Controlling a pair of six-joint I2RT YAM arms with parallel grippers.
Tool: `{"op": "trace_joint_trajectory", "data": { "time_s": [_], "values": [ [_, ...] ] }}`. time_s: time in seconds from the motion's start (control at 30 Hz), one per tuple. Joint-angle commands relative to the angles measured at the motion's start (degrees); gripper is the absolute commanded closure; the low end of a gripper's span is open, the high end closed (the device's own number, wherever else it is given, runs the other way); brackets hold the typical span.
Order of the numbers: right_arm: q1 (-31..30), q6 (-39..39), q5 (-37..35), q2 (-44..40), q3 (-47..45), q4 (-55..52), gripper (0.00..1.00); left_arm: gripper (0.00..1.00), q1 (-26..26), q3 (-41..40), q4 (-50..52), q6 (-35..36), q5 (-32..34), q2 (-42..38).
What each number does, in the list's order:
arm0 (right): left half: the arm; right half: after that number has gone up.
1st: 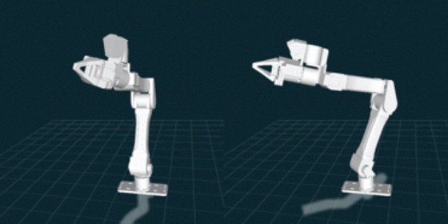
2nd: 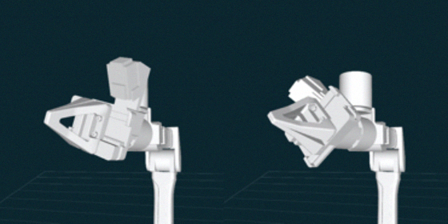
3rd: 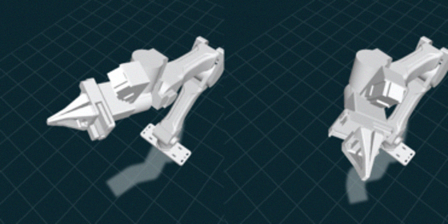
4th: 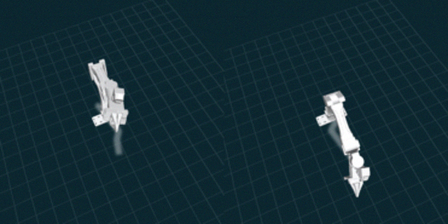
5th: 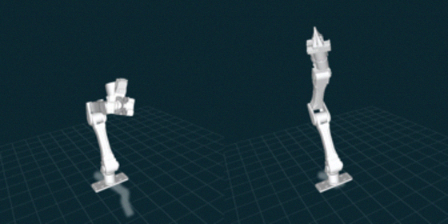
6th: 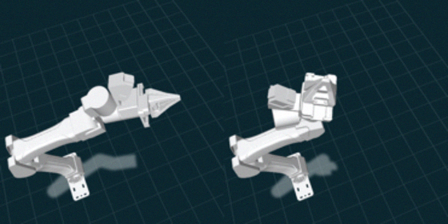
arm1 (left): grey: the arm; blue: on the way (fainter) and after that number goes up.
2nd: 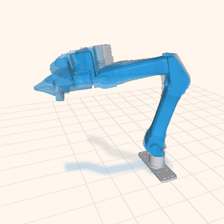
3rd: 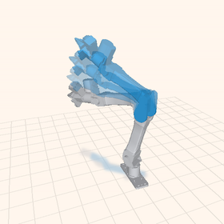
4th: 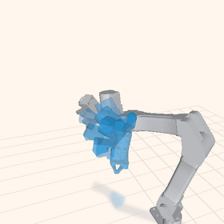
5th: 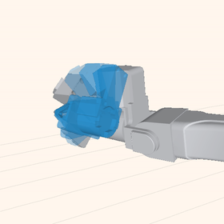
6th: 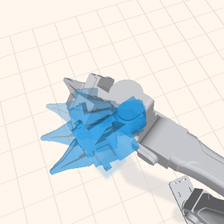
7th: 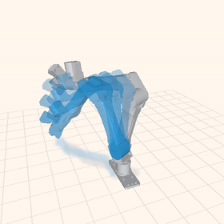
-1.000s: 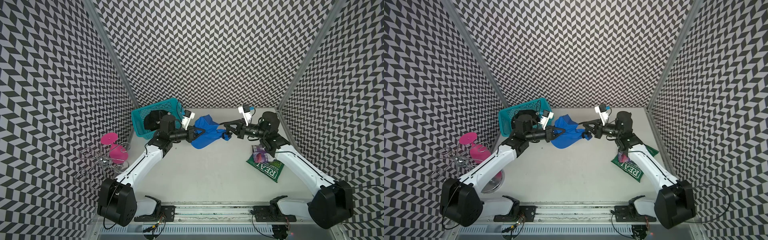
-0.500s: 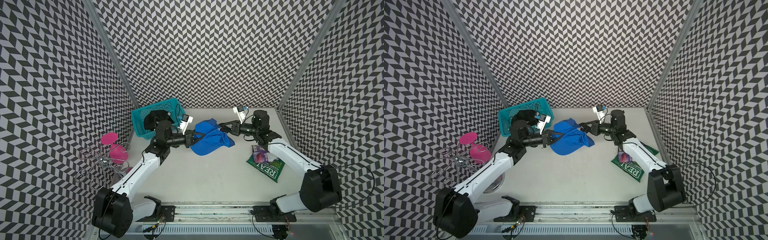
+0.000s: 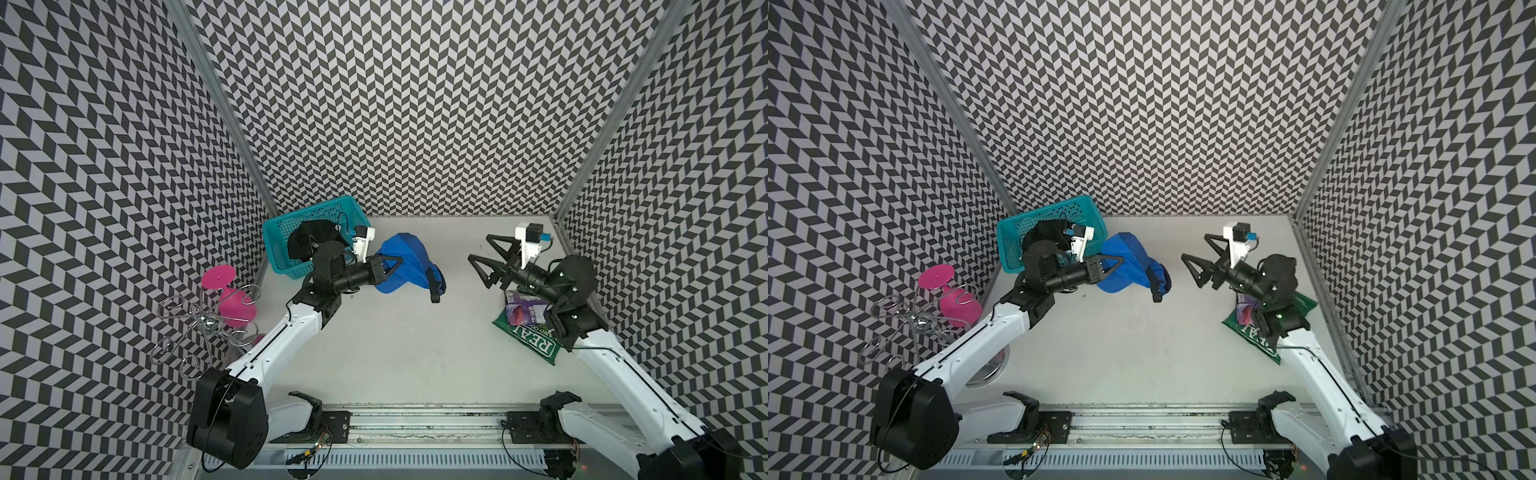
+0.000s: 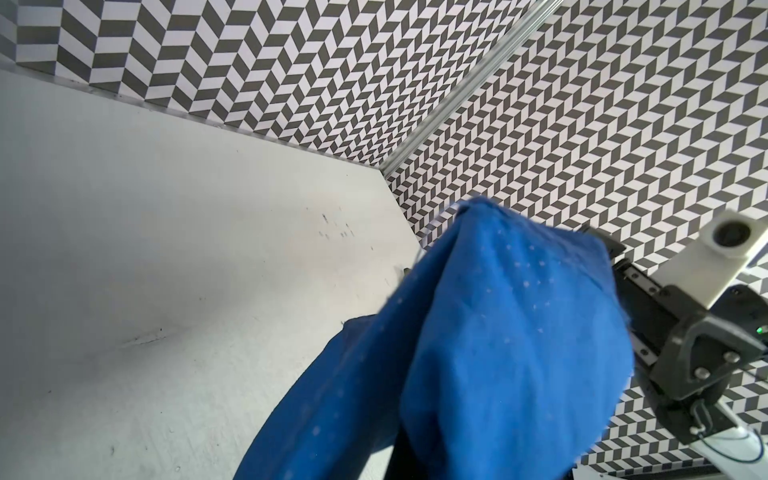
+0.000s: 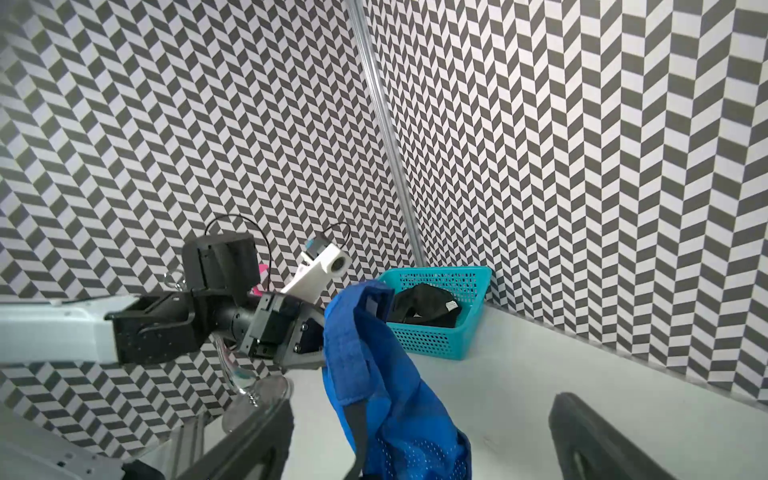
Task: Turn the baseball cap inside out
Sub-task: Turn over the baseball cap.
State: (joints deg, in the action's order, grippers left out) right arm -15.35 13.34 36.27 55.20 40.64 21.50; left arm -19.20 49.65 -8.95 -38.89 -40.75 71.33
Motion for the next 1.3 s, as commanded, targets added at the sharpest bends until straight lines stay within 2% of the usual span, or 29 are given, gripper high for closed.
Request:
{"op": "trace_joint_trajectory", "data": {
  "time_s": [0.0, 0.1, 0.2, 0.33, 0.4, 0.6, 0.8, 1.07, 1.27],
  "values": [
    [-1.93, -7.21, -1.86, -2.19, -4.98, 7.01, 0.00, 1.00, 0.31, 0.53, -4.40, -2.06, -1.61, -0.19],
    [-7.68, -15.07, -5.97, -2.64, -6.87, 4.30, 0.01, 1.00, 0.31, 1.25, -4.34, -2.06, -3.03, 0.38],
    [-16.88, -22.34, -16.54, -2.05, -7.46, 3.21, 0.00, 1.00, 0.30, 1.89, -3.95, -2.61, -3.28, 0.64],
    [-26.46, -27.38, -31.72, -1.28, -11.01, 10.86, 0.00, 1.00, 0.33, 2.38, -3.63, -4.10, -1.32, 0.31],
    [-28.91, -29.35, -35.59, -0.99, -12.76, 15.20, 0.00, 1.00, 0.32, 2.38, -3.83, -5.16, 0.03, 0.22],
    [-32.76, -35.03, -41.30, 0.73, -15.02, 19.59, 0.00, 1.00, 0.31, 1.50, -8.08, -9.72, 0.50, 0.39],
    [-35.62, -40.78, -47.26, 2.28, -17.49, 24.19, 0.00, 1.00, 0.22, 2.27, -8.37, -10.84, 1.10, -0.05],
    [-35.80, -41.69, -52.20, -3.03, -22.19, 24.57, 0.00, 1.00, 0.24, 1.15, -8.84, -11.94, 3.35, -1.57],
    [-35.79, -49.98, -54.73, -6.42, -27.45, 24.71, 0.00, 1.00, 0.26, 1.33, -10.09, -12.47, 1.62, -1.92]
  ]
}}
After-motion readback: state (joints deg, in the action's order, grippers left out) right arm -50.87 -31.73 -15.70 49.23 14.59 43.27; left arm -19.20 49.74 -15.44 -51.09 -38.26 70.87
